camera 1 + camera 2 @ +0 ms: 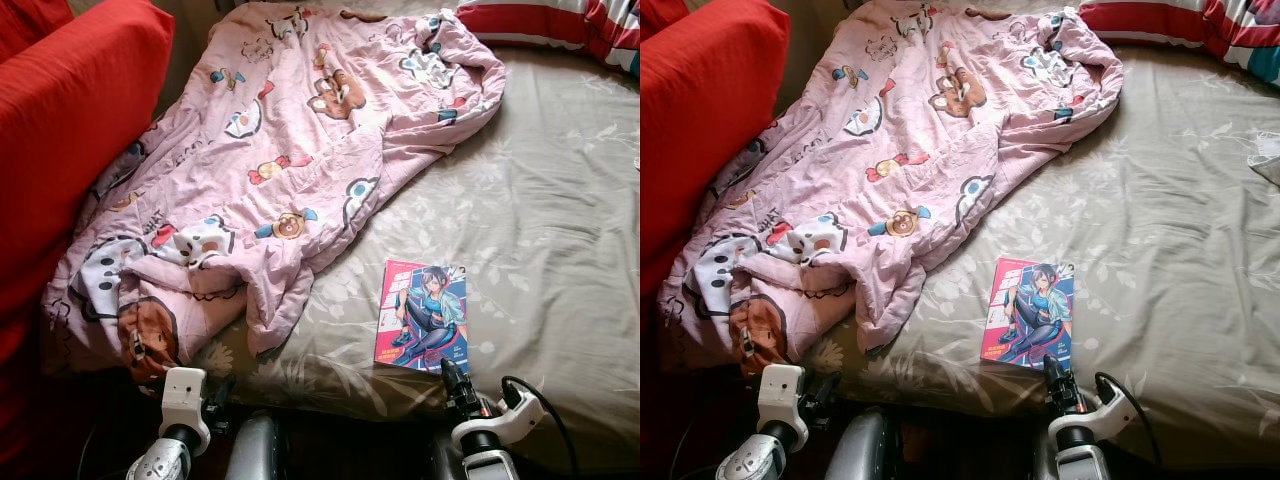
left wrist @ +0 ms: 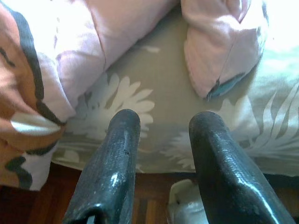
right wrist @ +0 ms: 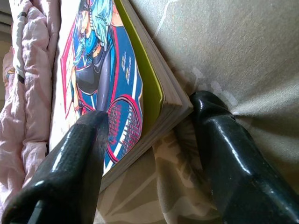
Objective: Clean up the room
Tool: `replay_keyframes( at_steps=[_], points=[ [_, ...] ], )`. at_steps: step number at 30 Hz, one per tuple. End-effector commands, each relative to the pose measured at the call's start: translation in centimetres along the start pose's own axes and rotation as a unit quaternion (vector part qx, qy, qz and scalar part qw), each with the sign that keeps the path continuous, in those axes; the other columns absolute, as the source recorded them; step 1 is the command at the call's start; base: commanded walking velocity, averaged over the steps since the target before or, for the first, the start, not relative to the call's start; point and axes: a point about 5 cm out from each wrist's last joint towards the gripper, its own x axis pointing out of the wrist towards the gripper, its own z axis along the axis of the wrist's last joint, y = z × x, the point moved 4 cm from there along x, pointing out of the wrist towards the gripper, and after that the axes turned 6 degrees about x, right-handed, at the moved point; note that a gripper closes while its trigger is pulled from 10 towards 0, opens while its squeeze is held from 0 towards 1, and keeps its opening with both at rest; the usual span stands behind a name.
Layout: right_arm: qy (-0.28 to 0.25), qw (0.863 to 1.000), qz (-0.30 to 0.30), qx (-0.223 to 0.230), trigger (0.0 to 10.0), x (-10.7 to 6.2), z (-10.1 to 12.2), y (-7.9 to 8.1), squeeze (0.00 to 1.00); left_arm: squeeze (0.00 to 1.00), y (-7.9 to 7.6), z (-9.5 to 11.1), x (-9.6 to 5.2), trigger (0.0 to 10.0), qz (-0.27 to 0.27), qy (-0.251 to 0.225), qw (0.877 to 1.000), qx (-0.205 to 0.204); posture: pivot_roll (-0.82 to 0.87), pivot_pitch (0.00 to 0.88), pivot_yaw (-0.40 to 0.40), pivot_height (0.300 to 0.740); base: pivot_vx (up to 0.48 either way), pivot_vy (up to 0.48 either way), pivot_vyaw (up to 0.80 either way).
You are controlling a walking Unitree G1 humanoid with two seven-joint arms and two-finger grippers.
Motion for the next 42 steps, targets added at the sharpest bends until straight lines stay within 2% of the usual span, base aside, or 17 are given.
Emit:
replay_keyframes(
  at_steps=[1,9,16,20,21,22,23,25,42],
  points=[
    [0.047,0.997,-0.041,0.04,10.0,-1.7,-3.1,-1.8,0.0,0.0,0.5,-1.3,-0.8,10.0,0.004,0.025,1.0,0.003,0.05,0.333,0.145,0.585,0.0,0.0,0.0],
    [0.039,0.998,-0.03,0.041,10.0,-1.2,-2.6,-1.3,0.0,0.0,0.5,-1.3,-0.8,10.0,0.004,0.027,1.0,0.004,0.05,0.336,0.147,0.585,0.0,0.0,0.0],
    [0.022,0.999,-0.002,0.042,10.0,-0.1,-1.7,0.0,0.0,0.0,0.5,-1.3,-0.8,10.0,0.003,0.027,1.0,0.005,0.05,0.336,0.149,0.585,0.0,0.0,0.0],
    [0.021,0.999,-0.003,0.042,10.0,0.0,-1.5,0.0,0.0,0.0,0.5,-1.3,-0.7,10.0,0.003,0.028,1.0,0.005,0.05,0.334,0.151,0.585,0.0,0.0,0.0],
    [0.02,0.999,-0.002,0.042,5.4,0.0,-1.5,0.0,0.0,0.0,0.4,-1.2,-0.7,10.0,0.002,0.028,1.0,0.005,0.05,0.334,0.152,0.585,0.0,0.0,0.0],
    [0.019,0.999,-0.002,0.042,3.3,0.0,-1.4,0.0,0.0,0.0,0.4,-1.2,-0.7,10.0,0.002,0.028,1.0,0.005,0.05,0.335,0.152,0.585,0.0,0.0,0.0],
    [0.019,0.999,-0.002,0.042,3.3,0.0,-1.4,0.0,0.0,0.0,0.4,-1.2,-0.7,10.0,0.002,0.028,1.0,0.005,0.05,0.335,0.152,0.585,0.0,0.0,0.0],
    [0.019,0.999,-0.001,0.042,0.0,0.0,-1.4,0.1,0.0,0.0,0.4,-1.2,-0.7,10.0,0.002,0.027,1.0,0.005,0.05,0.335,0.152,0.585,0.0,0.0,0.0],
    [0.018,0.999,0.011,0.037,0.0,0.3,-1.3,0.5,0.0,0.0,0.2,-1.0,-0.3,10.0,-0.001,0.028,1.0,0.005,0.04,0.321,0.151,0.585,0.0,0.0,0.0]
  ],
)
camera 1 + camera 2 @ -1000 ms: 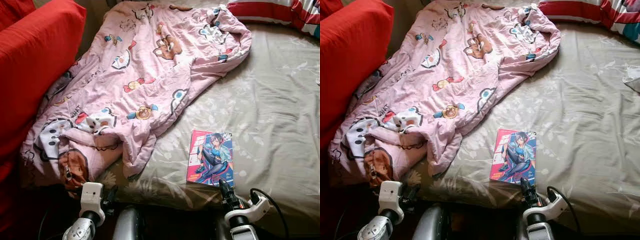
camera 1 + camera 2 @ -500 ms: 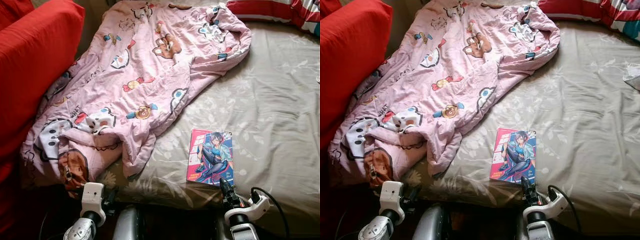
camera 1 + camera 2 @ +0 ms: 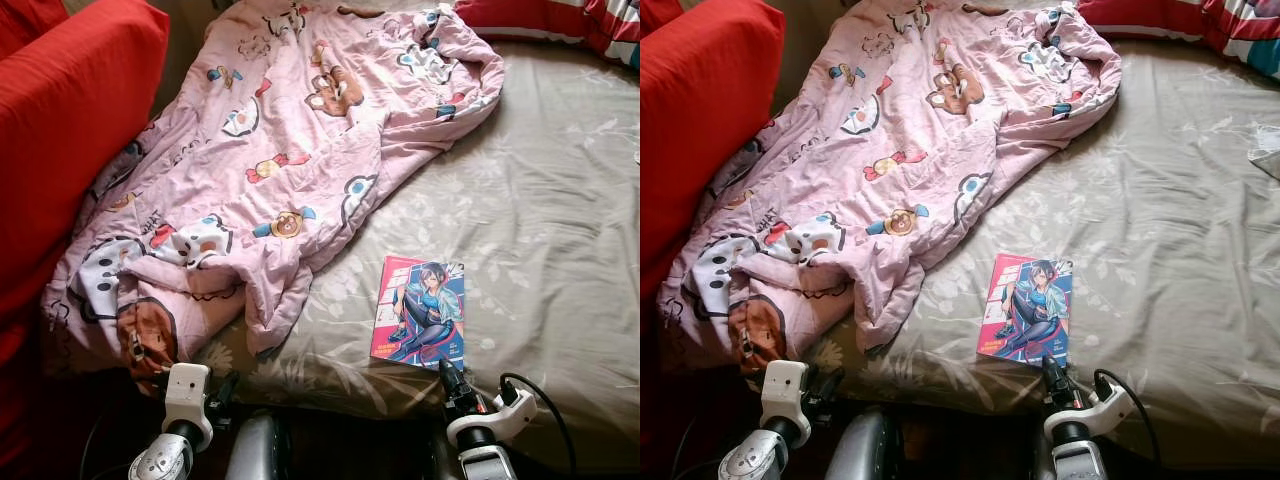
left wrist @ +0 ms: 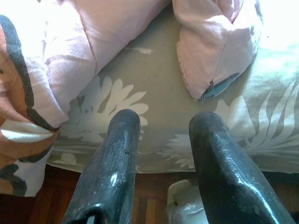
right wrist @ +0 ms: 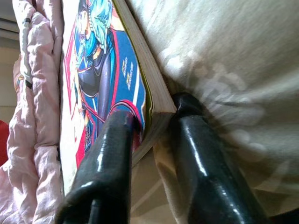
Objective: Clean up the room
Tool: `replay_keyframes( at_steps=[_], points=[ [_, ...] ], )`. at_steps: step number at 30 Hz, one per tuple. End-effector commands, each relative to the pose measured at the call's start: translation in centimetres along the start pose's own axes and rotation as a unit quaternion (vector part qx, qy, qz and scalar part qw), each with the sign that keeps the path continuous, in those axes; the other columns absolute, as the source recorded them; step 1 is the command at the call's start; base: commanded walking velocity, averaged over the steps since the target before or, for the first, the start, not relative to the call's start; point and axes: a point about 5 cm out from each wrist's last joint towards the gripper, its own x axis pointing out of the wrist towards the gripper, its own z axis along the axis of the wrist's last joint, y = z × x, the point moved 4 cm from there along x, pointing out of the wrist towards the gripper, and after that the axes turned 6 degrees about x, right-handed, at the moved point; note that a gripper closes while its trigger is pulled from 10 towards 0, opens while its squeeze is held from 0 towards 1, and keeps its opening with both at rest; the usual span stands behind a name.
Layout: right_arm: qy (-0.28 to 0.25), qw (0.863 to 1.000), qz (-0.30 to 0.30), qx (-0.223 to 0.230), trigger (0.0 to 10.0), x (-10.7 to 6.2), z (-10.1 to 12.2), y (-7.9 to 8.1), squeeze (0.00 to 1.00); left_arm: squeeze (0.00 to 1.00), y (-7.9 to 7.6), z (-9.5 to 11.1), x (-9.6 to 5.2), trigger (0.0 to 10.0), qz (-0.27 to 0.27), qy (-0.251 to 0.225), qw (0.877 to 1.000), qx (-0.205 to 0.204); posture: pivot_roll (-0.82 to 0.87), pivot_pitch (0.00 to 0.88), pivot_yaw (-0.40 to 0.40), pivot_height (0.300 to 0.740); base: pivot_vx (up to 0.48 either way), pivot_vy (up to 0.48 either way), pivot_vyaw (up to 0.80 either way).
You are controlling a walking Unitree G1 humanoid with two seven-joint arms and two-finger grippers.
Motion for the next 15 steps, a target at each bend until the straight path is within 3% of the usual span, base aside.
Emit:
replay_keyframes(
  at_steps=[1,11,15],
  points=[
    [0.018,1.0,-0.009,0.009,0.0,-0.5,-1.4,-0.5,0.0,0.0,0.6,-1.2,-0.6,10.0,0.009,0.024,1.0,0.001,0.04,0.321,0.151,0.585,0.0,0.0,0.0],
    [0.008,1.0,0.005,-0.02,0.0,-0.5,-1.0,-0.1,0.0,0.0,0.4,-1.2,-0.3,10.0,0.008,0.024,1.0,-0.002,0.02,0.307,0.143,0.585,0.0,0.0,0.0],
    [-0.011,0.998,0.016,-0.058,0.0,-0.4,-0.3,0.5,0.0,0.0,0.2,-1.2,-0.1,10.0,0.009,0.024,1.0,-0.004,0.01,0.293,0.134,0.585,0.0,0.0,0.0]
  ],
)
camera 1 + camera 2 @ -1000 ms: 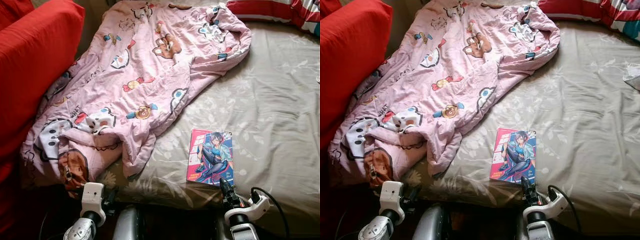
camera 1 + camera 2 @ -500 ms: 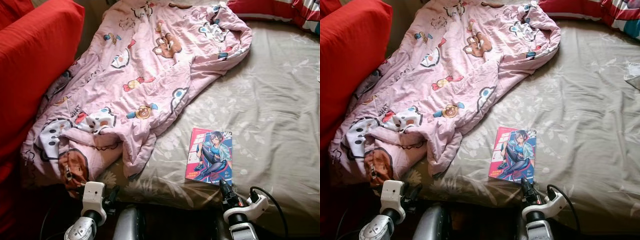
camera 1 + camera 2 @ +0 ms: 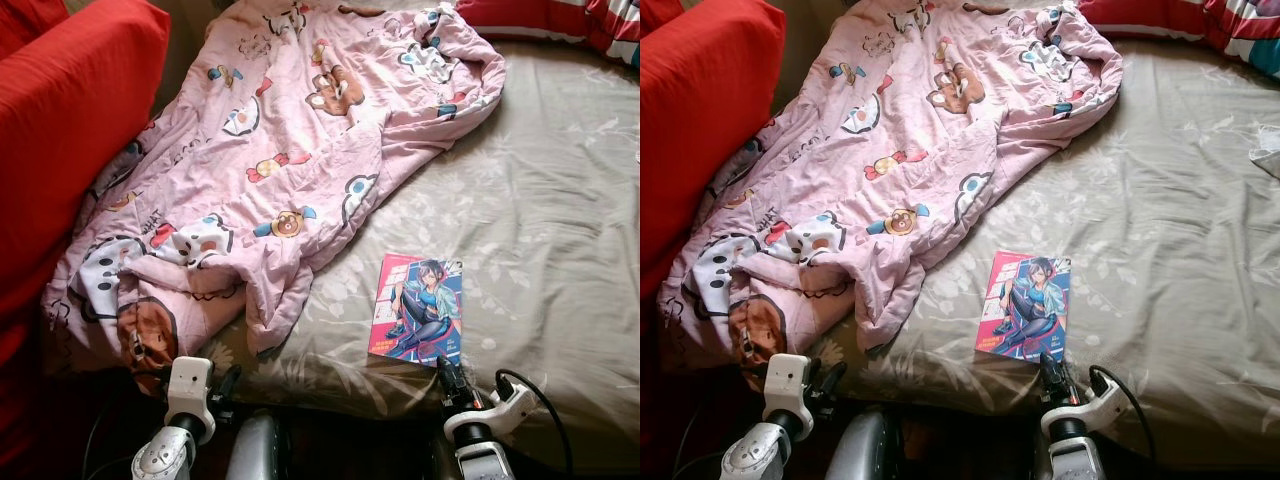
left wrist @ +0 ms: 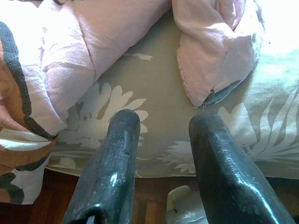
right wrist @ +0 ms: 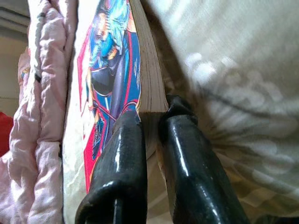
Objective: Clean up the room
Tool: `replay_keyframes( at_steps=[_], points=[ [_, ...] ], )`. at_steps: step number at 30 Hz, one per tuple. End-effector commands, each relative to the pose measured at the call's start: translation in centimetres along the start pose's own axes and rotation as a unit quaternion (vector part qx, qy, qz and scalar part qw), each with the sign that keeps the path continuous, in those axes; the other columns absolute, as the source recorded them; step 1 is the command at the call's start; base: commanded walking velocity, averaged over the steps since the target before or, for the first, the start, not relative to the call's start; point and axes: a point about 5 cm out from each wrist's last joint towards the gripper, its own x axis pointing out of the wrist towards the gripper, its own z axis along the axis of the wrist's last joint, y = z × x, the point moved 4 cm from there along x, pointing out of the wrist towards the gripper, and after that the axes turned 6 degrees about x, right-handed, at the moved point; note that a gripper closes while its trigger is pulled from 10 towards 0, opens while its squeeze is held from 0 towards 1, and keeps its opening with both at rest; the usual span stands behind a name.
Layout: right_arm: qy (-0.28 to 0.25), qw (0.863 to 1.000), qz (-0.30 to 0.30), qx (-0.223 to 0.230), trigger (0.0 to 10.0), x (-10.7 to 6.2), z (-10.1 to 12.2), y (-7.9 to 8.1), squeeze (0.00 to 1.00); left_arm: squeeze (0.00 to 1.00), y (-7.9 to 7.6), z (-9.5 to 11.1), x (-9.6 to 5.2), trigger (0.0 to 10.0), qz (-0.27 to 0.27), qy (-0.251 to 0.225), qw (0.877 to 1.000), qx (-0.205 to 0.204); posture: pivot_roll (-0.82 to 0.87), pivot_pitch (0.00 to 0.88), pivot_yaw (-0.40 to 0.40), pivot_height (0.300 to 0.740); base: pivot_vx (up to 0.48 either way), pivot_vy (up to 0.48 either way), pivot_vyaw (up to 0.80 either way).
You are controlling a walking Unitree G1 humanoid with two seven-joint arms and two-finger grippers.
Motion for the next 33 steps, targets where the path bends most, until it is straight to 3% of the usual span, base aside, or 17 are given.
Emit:
replay_keyframes(
  at_steps=[1,5,6,11,18,22,28,33],
  points=[
    [-0.003,1.0,0.002,-0.027,0.0,-0.4,-0.2,0.1,0.0,0.0,0.2,-1.4,-0.6,10.0,0.007,0.022,1.0,-0.003,0.01,0.288,0.132,0.585,0.0,0.0,0.0],
    [-0.018,0.996,0.024,-0.083,0.0,-0.2,0.5,1.2,0.0,0.0,0.0,-1.3,-0.4,10.0,0.007,0.021,1.0,-0.006,-0.01,0.27,0.12,0.585,0.0,0.0,0.0],
    [-0.021,0.992,0.031,-0.119,0.0,-0.1,0.8,1.8,0.0,0.0,-0.1,-1.3,-0.3,10.0,0.007,0.022,1.0,-0.007,-0.01,0.267,0.118,0.585,0.0,0.0,0.0],
    [-0.041,0.984,0.054,-0.162,0.0,0.0,1.7,3.5,0.0,0.0,-0.4,-1.3,0.0,10.0,0.007,0.022,1.0,-0.011,-0.03,0.243,0.102,0.585,0.0,0.0,0.0],
    [-0.05,0.982,0.055,-0.174,0.0,0.1,2.3,4.4,0.0,0.0,-0.8,-1.4,0.2,10.0,0.008,0.021,1.0,-0.016,-0.05,0.221,0.085,0.585,0.0,0.0,0.0],
    [-0.033,0.989,-0.024,-0.139,0.0,-0.9,1.5,1.4,0.0,0.0,-1.0,-1.5,0.2,10.0,0.01,0.02,1.0,-0.019,-0.04,0.221,0.077,0.585,0.0,0.0,0.0],
    [-0.003,0.987,-0.101,-0.129,0.0,-2.2,0.2,-1.4,0.0,0.0,-0.8,-1.7,0.0,10.0,0.013,0.022,0.999,-0.019,-0.04,0.236,0.073,0.585,0.0,0.0,0.0],
    [-0.021,0.983,-0.172,-0.061,0.0,-3.6,-0.1,-3.8,0.0,0.0,-1.0,-2.0,-0.2,10.0,0.015,0.024,0.999,-0.019,-0.04,0.248,0.071,0.585,0.0,0.0,0.0]
  ],
)
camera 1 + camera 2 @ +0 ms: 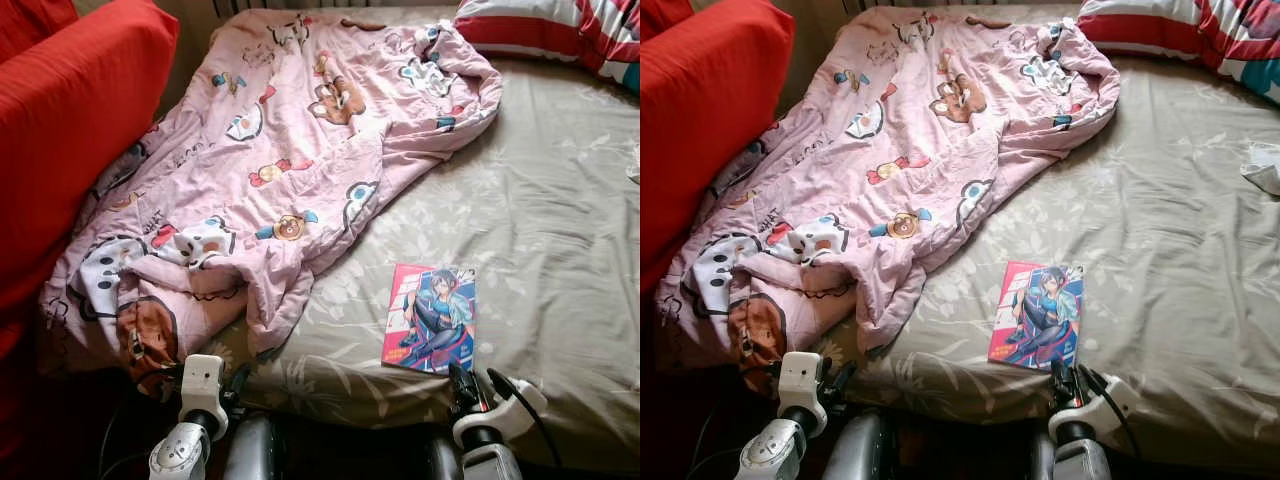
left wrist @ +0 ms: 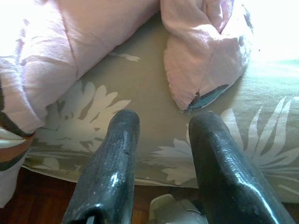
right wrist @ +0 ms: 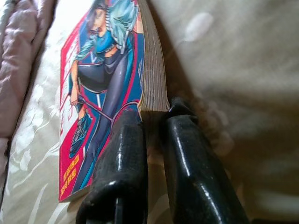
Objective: Clean up the room
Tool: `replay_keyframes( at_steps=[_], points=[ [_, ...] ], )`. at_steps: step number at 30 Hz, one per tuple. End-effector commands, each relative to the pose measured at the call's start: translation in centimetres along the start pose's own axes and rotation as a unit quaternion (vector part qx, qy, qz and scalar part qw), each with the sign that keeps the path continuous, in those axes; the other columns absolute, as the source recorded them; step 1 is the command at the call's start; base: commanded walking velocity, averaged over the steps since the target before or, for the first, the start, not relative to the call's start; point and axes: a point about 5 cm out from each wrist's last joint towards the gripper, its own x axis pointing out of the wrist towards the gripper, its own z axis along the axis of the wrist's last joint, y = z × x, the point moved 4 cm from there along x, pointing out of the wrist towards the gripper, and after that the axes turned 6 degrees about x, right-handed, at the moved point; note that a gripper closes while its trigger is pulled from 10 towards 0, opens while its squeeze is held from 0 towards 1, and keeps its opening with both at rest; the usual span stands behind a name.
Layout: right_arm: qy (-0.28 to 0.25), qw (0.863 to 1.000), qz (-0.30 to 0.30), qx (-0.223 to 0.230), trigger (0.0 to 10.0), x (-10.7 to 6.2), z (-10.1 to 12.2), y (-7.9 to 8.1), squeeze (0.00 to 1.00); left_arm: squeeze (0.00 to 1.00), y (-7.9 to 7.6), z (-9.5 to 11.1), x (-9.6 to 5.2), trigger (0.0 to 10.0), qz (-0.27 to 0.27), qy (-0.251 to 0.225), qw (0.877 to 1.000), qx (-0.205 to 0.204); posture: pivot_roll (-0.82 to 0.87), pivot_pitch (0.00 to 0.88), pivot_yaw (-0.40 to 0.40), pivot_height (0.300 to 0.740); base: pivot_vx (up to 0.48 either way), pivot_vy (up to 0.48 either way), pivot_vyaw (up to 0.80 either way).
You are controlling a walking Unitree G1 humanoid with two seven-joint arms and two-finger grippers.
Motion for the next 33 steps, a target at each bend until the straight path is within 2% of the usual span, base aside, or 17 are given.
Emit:
replay_keyframes(
  at_steps=[1,15,18,19,20,21,27,29,30,31,32,33],
  points=[
    [0.012,0.996,-0.078,0.043,0.0,-1.7,-1.6,-3.2,0.0,0.0,0.3,-1.8,-1.0,10.0,0.011,0.026,1.0,-0.004,-0.04,0.248,0.071,0.585,0.0,0.0,0.0],
    [0.021,0.998,-0.06,0.031,0.0,-1.9,-2.0,-2.9,0.0,0.0,0.3,-2.0,-1.2,10.0,0.014,0.027,1.0,-0.005,-0.03,0.258,0.064,0.585,0.0,0.0,0.0],
    [0.023,0.998,-0.053,0.016,0.0,-1.9,-2.0,-2.7,0.0,0.0,0.3,-2.0,-1.2,10.0,0.015,0.027,1.0,-0.005,-0.04,0.26,0.064,0.585,0.0,0.0,0.0],
    [0.025,0.998,-0.053,0.012,4.7,-1.9,-2.0,-2.7,0.0,0.0,0.3,-2.0,-1.2,10.0,0.015,0.027,1.0,-0.004,-0.04,0.26,0.065,0.585,0.0,0.0,0.0],
    [0.026,0.998,-0.053,0.01,4.7,-1.9,-2.0,-2.7,0.0,0.0,0.3,-2.0,-1.2,10.0,0.015,0.027,1.0,-0.004,-0.04,0.26,0.065,0.585,0.0,0.0,0.0],
    [0.027,0.998,-0.053,0.006,10.0,-1.9,-2.0,-2.7,0.0,0.0,0.3,-2.0,-1.2,10.0,0.015,0.027,1.0,-0.004,-0.04,0.262,0.065,0.585,0.0,0.0,0.0],
    [0.025,0.998,-0.051,0.007,10.0,-1.6,-1.8,-2.6,0.0,0.0,0.4,-2.0,-1.2,10.0,0.016,0.027,1.0,-0.003,-0.03,0.263,0.066,0.585,0.0,0.0,0.0],
    [0.022,0.999,-0.048,0.004,10.0,-1.5,-1.6,-2.5,0.09,0.0,0.4,-2.0,-1.2,10.0,0.015,0.027,0.999,-0.003,-0.03,0.264,0.067,0.585,0.0,0.0,0.0],
    [0.021,0.999,-0.048,0.004,10.0,-1.4,-1.6,-2.5,0.09,0.0,0.4,-2.0,-1.2,10.0,0.015,0.027,1.0,-0.003,-0.03,0.264,0.067,0.585,0.0,0.0,0.0],
    [0.019,0.999,-0.047,0.003,10.0,-1.4,-1.5,-2.4,0.27,0.0,0.4,-2.0,-1.2,10.0,0.016,0.027,1.0,-0.003,-0.03,0.265,0.067,0.585,0.0,0.0,0.0],
    [0.018,0.999,-0.046,0.003,10.0,-1.3,-1.4,-2.4,0.27,0.0,0.4,-2.0,-1.2,10.0,0.016,0.027,1.0,-0.003,-0.03,0.265,0.067,0.585,0.0,0.0,0.0],
    [0.015,0.999,-0.044,0.002,10.0,-1.2,-1.2,-2.3,0.39,0.0,0.4,-2.0,-1.2,10.0,0.016,0.027,1.0,-0.003,-0.03,0.265,0.067,0.585,0.0,0.0,0.0]
  ],
)
